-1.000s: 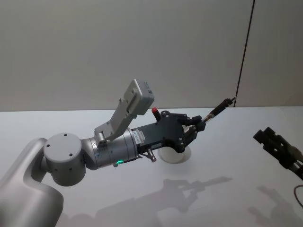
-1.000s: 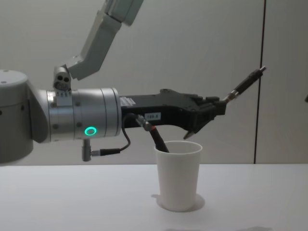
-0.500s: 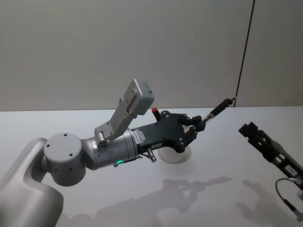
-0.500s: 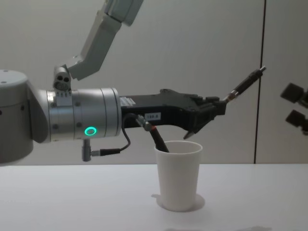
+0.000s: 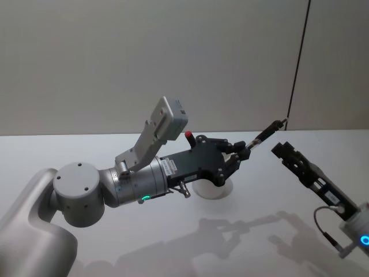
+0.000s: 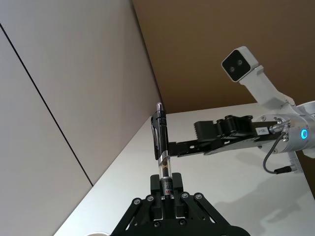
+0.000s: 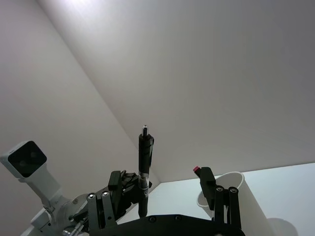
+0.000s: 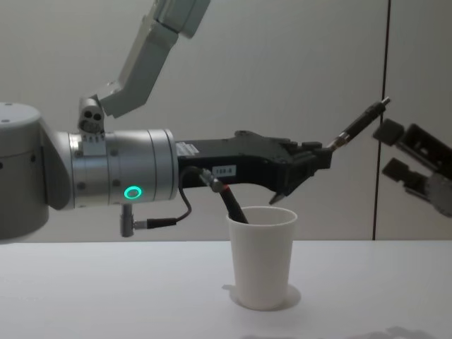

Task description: Place the pen into the pen holder.

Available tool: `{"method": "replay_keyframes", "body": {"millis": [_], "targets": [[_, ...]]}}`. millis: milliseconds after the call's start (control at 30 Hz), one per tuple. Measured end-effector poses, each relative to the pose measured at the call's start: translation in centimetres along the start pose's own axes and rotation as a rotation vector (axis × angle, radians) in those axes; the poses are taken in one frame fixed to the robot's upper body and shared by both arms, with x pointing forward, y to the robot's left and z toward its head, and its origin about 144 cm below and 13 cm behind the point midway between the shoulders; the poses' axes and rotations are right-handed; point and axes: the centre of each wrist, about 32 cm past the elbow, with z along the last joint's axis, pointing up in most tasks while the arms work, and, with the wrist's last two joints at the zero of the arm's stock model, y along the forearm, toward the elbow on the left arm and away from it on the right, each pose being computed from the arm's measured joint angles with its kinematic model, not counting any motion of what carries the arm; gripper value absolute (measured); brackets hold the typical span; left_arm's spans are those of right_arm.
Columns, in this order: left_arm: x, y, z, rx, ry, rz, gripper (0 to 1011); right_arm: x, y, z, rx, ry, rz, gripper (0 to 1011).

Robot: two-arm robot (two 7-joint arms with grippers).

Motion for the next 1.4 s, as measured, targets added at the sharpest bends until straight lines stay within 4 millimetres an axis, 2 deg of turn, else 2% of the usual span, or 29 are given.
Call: {"method": "replay_keyframes", "body": {"millis": [800, 1400], "targets": [[0.0, 0.0, 0.0, 0.000, 0.000, 0.000, 142, 1.1, 4.4, -1.7, -0.029, 0.023, 0.039, 1002], [0.0, 0.0, 0.0, 0.000, 0.000, 0.000, 142, 1.0, 5.8, -2.8, -0.012, 0.053, 0.032, 1002]]}}
